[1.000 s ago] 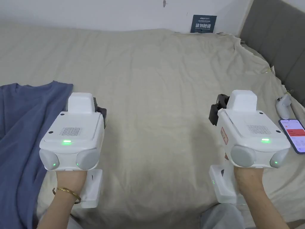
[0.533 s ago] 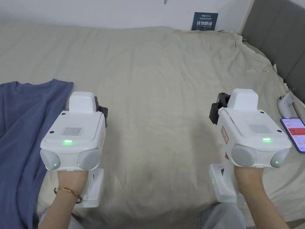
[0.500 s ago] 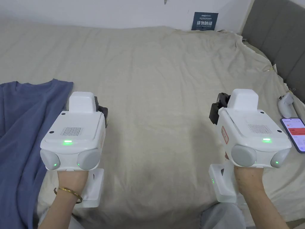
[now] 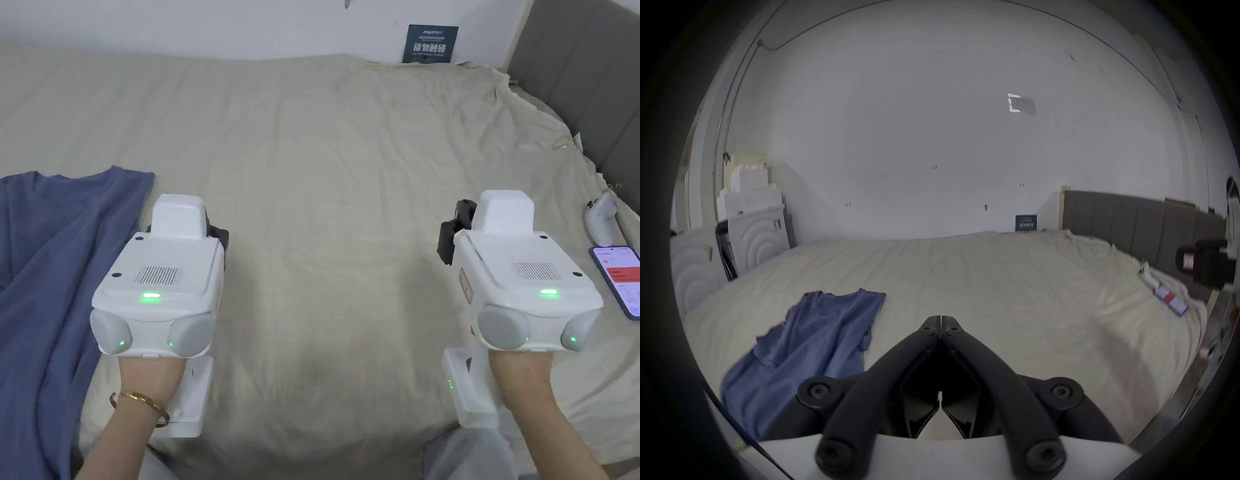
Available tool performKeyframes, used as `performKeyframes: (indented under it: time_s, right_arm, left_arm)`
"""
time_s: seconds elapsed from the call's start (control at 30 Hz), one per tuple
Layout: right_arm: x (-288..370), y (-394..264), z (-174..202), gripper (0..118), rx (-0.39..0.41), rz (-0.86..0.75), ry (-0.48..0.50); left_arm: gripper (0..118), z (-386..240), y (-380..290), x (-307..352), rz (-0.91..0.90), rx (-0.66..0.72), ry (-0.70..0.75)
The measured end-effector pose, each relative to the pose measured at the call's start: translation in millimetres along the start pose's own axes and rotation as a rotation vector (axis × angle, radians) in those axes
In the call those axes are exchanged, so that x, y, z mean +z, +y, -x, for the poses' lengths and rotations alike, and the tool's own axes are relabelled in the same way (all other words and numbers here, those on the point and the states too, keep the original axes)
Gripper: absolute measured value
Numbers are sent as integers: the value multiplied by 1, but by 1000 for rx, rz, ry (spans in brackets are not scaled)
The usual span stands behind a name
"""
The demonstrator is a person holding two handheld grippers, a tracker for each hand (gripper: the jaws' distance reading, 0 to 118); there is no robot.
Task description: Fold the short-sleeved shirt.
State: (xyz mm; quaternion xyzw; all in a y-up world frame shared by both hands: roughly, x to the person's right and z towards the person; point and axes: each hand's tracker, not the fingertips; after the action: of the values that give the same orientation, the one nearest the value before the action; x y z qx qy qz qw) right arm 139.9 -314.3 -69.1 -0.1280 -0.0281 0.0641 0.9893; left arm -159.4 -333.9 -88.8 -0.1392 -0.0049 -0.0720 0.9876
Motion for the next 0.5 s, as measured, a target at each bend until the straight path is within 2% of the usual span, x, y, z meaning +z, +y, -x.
performKeyframes:
  time_s: [0.03, 0.1, 0.13, 0.17, 0.23, 0.27, 0.3, 0.33, 0.4, 0.43, 0.5]
  right_arm:
    - [-3, 3, 4, 0, 127, 1, -21]
    - [-10, 9, 20, 0, 558, -56, -53]
    - [-11, 9, 31, 0, 814, -115, -68]
    - [-10, 6, 39, 0, 1074, -192, -46]
    - [-8, -6, 48, 0, 1519, -325, 23]
    - [-8, -12, 49, 0, 1707, -369, 64]
    - [-8, -17, 50, 0, 1838, -393, 94]
    - [-7, -20, 49, 0, 1933, -396, 138]
    - [-3, -25, 46, 0, 2022, -408, 182]
    - [-1, -22, 48, 0, 1968, -397, 170]
    - [4, -9, 49, 0, 1764, -333, 154]
  left_arm:
    - [0, -4, 2, -2, 4, -123, 13]
    - [0, -19, 4, -5, -66, -573, 53]
    - [0, -28, 1, -5, -136, -830, 95]
    - [0, -35, -2, -6, -214, -1070, 112]
    - [0, -44, -12, -6, -345, -1456, 81]
    - [0, -47, -18, -5, -392, -1593, 41]
    - [0, -49, -23, -4, -421, -1681, 13]
    - [0, -50, -27, -1, -450, -1760, -32]
    - [0, -54, -30, 4, -469, -1799, -80]
    - [0, -52, -31, 7, -473, -1789, -93]
    - [0, -51, -27, 9, -457, -1736, -98]
